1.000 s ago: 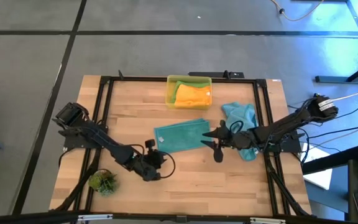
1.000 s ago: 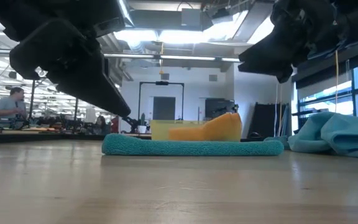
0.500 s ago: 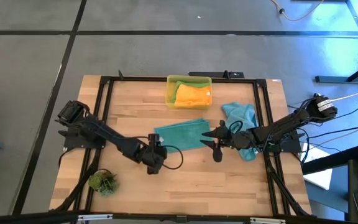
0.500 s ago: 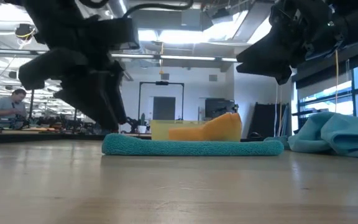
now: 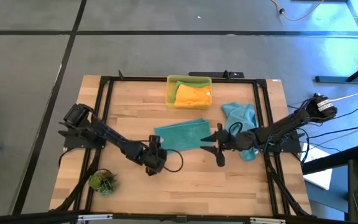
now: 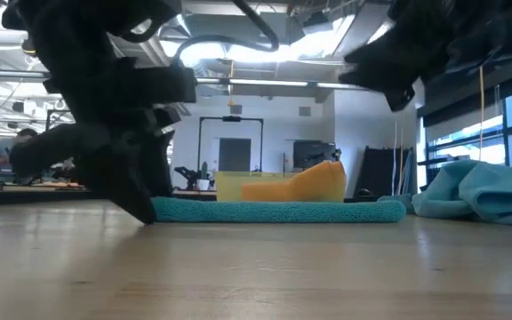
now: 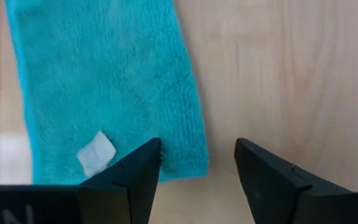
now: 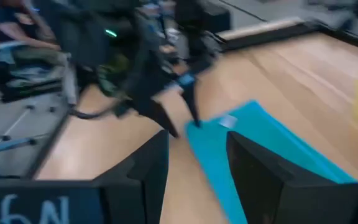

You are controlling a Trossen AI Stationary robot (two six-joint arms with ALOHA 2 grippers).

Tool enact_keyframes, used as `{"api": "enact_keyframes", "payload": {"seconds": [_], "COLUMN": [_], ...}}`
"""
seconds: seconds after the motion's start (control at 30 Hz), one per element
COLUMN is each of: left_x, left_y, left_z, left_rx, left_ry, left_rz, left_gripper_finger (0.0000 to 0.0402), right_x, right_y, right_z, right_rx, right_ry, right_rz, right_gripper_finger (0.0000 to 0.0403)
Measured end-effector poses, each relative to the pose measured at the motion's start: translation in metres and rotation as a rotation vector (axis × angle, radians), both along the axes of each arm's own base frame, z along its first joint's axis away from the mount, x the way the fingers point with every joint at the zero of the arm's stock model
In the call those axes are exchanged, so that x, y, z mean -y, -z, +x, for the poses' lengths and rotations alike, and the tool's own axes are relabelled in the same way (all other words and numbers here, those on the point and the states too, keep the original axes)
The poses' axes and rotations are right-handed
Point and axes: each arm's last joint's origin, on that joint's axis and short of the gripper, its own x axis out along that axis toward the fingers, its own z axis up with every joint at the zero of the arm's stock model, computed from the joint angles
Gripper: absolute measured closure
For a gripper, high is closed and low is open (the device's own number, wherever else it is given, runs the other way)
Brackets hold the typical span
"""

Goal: Fold microfiber towels
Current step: Fold the left blue microfiber cloth

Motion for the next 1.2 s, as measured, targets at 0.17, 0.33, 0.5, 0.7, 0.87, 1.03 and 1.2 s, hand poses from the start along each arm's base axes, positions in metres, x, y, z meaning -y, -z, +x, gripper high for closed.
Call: {"api": "enact_keyframes", "payload": {"seconds": [0.17, 0.33, 0.5, 0.7, 0.87, 1.03, 1.2], "left_x": [0.001, -0.001, -0.001, -0.001, 0.006, 0.015, 0.019], "left_y": [0.003, 0.003, 0.005, 0.001, -0.017, -0.046, -0.064], "left_z": [0.002, 0.001, 0.002, 0.011, 0.029, 0.048, 0.057], "left_rx": [0.021, 0.039, 0.035, 0.094, 0.201, 0.285, 0.319], "left_ry": [-0.012, -0.030, -0.028, -0.033, -0.029, -0.017, 0.000], "left_rz": [0.031, 0.104, 0.093, -0.042, -0.141, -0.194, -0.230], "left_gripper_finger": [0.0203, 0.0235, 0.0323, 0.0397, 0.0401, 0.0401, 0.0401], "right_x": [-0.009, -0.017, -0.030, -0.046, -0.061, -0.070, -0.066], "right_y": [-0.006, -0.005, 0.006, 0.020, 0.034, 0.043, 0.041], "right_z": [-0.001, -0.004, -0.004, 0.011, 0.038, 0.059, 0.067], "right_rx": [0.058, 0.054, 0.025, 0.025, -0.020, -0.090, -0.126], "right_ry": [-0.059, -0.132, -0.201, -0.253, -0.279, -0.259, -0.170], "right_rz": [-0.049, -0.073, -0.137, -0.241, -0.343, -0.385, -0.395], "right_gripper_finger": [0.0240, 0.0240, 0.0240, 0.0240, 0.0227, 0.0165, 0.0099]}}
